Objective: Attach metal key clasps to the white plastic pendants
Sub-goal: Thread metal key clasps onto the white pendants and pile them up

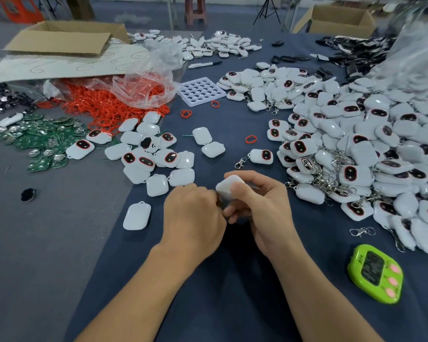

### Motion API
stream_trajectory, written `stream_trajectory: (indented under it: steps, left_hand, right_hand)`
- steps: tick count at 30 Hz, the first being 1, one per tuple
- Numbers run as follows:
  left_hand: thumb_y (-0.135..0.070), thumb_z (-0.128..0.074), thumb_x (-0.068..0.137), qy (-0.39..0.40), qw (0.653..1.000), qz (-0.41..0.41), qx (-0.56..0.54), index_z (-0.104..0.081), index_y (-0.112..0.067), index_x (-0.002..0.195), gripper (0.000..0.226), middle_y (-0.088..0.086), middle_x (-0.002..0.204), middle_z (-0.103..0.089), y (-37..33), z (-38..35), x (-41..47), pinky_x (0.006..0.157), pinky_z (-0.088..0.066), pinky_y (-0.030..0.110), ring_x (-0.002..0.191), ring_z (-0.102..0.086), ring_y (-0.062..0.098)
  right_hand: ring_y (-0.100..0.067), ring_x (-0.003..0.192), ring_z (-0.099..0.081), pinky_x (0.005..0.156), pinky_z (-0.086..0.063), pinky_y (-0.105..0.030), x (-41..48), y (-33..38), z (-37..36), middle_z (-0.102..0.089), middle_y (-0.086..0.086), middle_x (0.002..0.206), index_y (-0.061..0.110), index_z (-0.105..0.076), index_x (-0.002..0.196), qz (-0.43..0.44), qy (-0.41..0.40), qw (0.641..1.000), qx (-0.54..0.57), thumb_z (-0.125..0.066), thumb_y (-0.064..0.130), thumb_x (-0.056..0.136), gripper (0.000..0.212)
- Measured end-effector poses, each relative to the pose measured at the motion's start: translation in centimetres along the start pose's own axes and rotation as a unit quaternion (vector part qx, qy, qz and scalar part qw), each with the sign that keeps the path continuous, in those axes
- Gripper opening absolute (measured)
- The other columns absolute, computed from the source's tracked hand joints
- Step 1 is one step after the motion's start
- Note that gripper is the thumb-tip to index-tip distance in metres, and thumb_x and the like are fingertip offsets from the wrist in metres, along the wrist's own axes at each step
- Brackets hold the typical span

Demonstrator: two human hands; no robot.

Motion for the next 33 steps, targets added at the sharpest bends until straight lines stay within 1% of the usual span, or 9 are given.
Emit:
stream_trajectory:
  steps: [5, 10, 14, 17, 20, 23, 28, 31, 33]
  left_hand:
    - [-0.027, -0.06, 0.088, -0.025, 0.983, 0.045, -0.178, -0.056, -0.018, 0.062, 0.028, -0.006, 0.059, -0.054, 0.5, -0.6, -0.3, 0.062, -0.038, 0.032, 0.063, -0.047, 0.017]
    - [-0.029, -0.068, 0.09, -0.005, 0.91, 0.104, -0.401, -0.074, -0.036, 0.088, 0.01, -0.015, 0.063, -0.063, 2.0, -0.5, -0.6, 0.057, -0.038, 0.011, 0.058, -0.05, 0.001]
    - [-0.029, -0.067, 0.085, -0.019, 0.921, 0.118, -0.371, -0.074, -0.026, 0.076, 0.012, -0.01, 0.051, -0.049, 2.2, -0.7, -0.9, 0.052, -0.036, 0.016, 0.052, -0.044, 0.007]
    - [-0.029, -0.063, 0.085, -0.03, 0.973, 0.062, -0.222, -0.058, -0.014, 0.06, 0.029, -0.003, 0.052, -0.044, 1.4, -0.6, -0.9, 0.056, -0.041, 0.033, 0.059, -0.044, 0.018]
    - [-0.025, -0.068, 0.087, -0.028, 0.993, 0.051, -0.1, -0.051, -0.017, 0.059, 0.034, -0.006, 0.053, -0.046, 0.8, -0.9, -0.9, 0.054, -0.037, 0.034, 0.059, -0.046, 0.018]
    - [-0.03, -0.068, 0.09, 0.009, 0.99, 0.087, -0.114, -0.07, -0.033, 0.088, 0.004, -0.013, 0.066, -0.058, 1.0, -2.0, -0.7, 0.064, -0.043, 0.033, 0.072, -0.054, 0.012]
    - [-0.039, -0.069, 0.089, 0.061, 0.975, 0.088, -0.194, -0.055, -0.043, 0.137, 0.051, -0.022, 0.08, -0.061, -0.9, -3.2, 0.6, 0.078, -0.041, 0.027, 0.088, -0.051, 0.003]
    - [-0.04, -0.072, 0.085, 0.043, 0.974, 0.029, -0.221, -0.052, -0.035, 0.145, 0.063, -0.018, 0.121, -0.065, -4.6, -3.8, 1.8, 0.102, -0.041, 0.027, 0.116, -0.051, 0.006]
    - [-0.046, -0.072, 0.083, 0.056, 0.974, -0.02, -0.218, -0.042, -0.032, 0.152, 0.076, -0.011, 0.15, -0.048, -7.5, -4.6, 2.6, 0.117, -0.03, 0.029, 0.139, -0.037, 0.01]
  right_hand:
    - [-0.015, 0.034, -0.045, 0.036, -0.03, -0.021, 0.5, -0.4, 1.1, -0.07, -0.013, 0.07, 0.018, -0.081, 0.082, -0.05, -0.087, 0.994, 0.039, -0.059, 0.014, 0.103, 0.031]
    - [-0.014, 0.045, -0.051, 0.041, -0.038, -0.023, 0.5, -0.4, 0.8, -0.07, -0.009, 0.07, 0.017, -0.082, 0.083, -0.012, -0.085, 0.996, -0.013, -0.059, 0.012, 0.102, 0.03]
    - [-0.015, 0.044, -0.046, 0.042, -0.035, -0.022, 0.5, -0.6, 0.9, -0.068, -0.014, 0.07, 0.015, -0.08, 0.083, -0.006, -0.099, 0.994, -0.046, -0.062, 0.012, 0.098, 0.024]
    - [-0.015, 0.042, -0.043, 0.041, -0.033, -0.02, 0.5, -0.6, 1.1, -0.071, -0.018, 0.073, 0.014, -0.078, 0.078, 0.0, -0.118, 0.992, -0.038, -0.065, 0.016, 0.088, 0.016]
    - [-0.015, 0.043, -0.045, 0.041, -0.035, -0.02, 0.3, -0.5, 1.1, -0.073, -0.016, 0.074, 0.016, -0.078, 0.076, -0.003, -0.133, 0.99, -0.047, -0.067, 0.024, 0.077, 0.013]
    - [-0.014, 0.044, -0.047, 0.042, -0.036, -0.021, -0.2, 0.5, 2.0, -0.073, -0.016, 0.074, 0.02, -0.078, 0.077, 0.006, -0.152, 0.986, -0.069, -0.069, 0.026, 0.078, 0.012]
    - [-0.012, 0.04, -0.05, 0.04, -0.037, -0.022, -0.4, 5.8, 8.7, -0.065, -0.004, 0.058, 0.02, -0.079, 0.071, 0.04, -0.256, 0.966, -0.024, -0.068, 0.012, 0.096, 0.029]
    - [-0.015, 0.07, -0.075, 0.058, -0.057, -0.021, 0.2, 8.9, 12.9, -0.079, -0.01, 0.086, 0.003, -0.069, 0.11, 0.063, -0.263, 0.933, 0.237, -0.066, 0.026, 0.103, 0.024]
    - [-0.02, 0.092, -0.079, 0.071, -0.062, -0.025, 0.4, 9.9, 14.7, -0.08, -0.014, 0.105, 0.0, -0.065, 0.12, 0.065, -0.264, 0.941, 0.199, -0.068, 0.029, 0.102, 0.034]
Point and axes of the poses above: each hand's wrist, its own x-axis towards the middle knuckle, its own z-axis out of the back of the hand, y = z × x, the point moved 5 cm from there along x, towards the middle knuckle
